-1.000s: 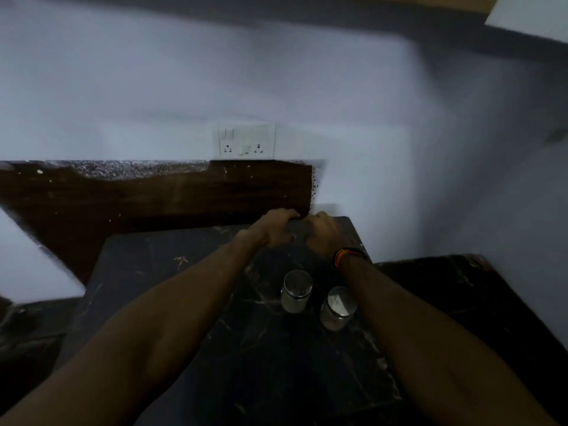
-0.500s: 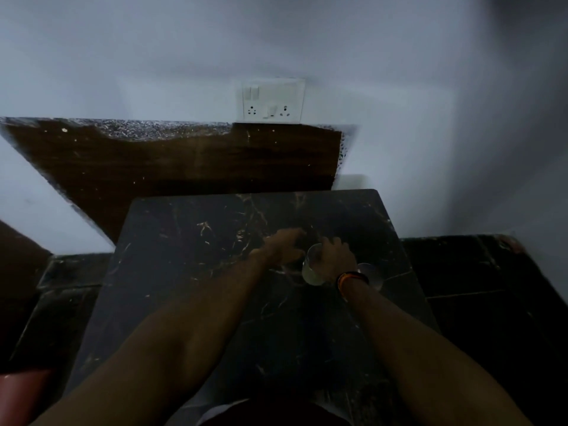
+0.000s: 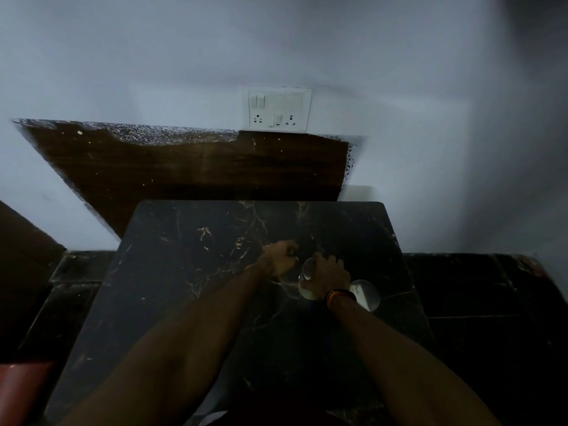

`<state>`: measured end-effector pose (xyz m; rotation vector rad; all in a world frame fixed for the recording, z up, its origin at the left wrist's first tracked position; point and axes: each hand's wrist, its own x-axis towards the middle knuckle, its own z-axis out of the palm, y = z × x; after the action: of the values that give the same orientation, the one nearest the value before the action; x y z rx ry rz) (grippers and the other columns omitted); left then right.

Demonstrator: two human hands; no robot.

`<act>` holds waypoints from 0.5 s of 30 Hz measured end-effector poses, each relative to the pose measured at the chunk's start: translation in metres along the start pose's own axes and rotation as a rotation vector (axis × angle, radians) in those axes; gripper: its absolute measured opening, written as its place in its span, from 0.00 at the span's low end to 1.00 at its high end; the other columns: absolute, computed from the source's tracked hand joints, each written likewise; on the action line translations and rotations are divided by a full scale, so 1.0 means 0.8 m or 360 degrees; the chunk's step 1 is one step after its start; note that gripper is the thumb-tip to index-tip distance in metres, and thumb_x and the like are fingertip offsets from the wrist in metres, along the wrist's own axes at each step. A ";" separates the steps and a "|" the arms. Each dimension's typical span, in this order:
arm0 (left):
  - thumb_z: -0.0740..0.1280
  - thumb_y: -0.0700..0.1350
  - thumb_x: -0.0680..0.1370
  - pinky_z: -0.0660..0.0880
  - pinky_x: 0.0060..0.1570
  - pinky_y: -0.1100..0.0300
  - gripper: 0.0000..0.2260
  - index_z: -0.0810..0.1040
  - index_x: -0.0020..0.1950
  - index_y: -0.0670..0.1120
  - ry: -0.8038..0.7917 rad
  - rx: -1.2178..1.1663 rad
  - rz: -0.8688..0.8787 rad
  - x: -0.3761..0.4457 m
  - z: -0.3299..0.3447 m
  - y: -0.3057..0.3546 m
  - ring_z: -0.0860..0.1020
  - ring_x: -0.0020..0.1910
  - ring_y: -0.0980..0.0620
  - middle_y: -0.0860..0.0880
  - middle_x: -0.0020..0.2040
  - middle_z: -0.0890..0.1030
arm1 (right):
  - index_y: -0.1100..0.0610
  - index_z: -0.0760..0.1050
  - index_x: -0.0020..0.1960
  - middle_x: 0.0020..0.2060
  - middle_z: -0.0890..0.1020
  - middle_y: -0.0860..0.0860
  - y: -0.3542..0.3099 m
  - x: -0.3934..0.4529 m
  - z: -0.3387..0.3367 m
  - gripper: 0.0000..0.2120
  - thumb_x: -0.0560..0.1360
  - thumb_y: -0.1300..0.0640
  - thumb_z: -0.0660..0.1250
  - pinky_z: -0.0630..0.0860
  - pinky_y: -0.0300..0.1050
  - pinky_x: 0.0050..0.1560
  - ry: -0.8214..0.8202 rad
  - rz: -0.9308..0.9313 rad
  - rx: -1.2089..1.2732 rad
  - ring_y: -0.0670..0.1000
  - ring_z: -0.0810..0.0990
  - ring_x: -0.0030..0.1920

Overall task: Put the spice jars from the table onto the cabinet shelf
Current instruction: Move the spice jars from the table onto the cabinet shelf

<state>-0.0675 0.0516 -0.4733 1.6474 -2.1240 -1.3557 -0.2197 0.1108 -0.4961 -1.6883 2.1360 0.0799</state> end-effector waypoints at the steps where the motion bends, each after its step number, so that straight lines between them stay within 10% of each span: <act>1: 0.64 0.41 0.81 0.75 0.62 0.51 0.18 0.71 0.71 0.47 0.0018 -0.0057 -0.0010 0.000 -0.001 -0.001 0.76 0.60 0.49 0.46 0.63 0.76 | 0.51 0.64 0.71 0.66 0.72 0.58 0.002 0.001 -0.004 0.36 0.69 0.38 0.72 0.75 0.58 0.59 -0.0010 -0.0002 0.0042 0.62 0.70 0.66; 15: 0.53 0.56 0.84 0.77 0.60 0.38 0.21 0.78 0.61 0.43 0.0051 -0.1562 -0.0482 -0.013 0.018 -0.020 0.79 0.59 0.37 0.37 0.58 0.81 | 0.45 0.70 0.70 0.61 0.75 0.42 0.019 0.018 -0.128 0.38 0.65 0.61 0.79 0.77 0.45 0.58 -0.0263 -0.0658 0.0899 0.46 0.75 0.59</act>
<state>-0.0602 0.0684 -0.4887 1.5007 -0.8727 -1.9593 -0.2658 0.0711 -0.4109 -1.6551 1.4639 -0.4444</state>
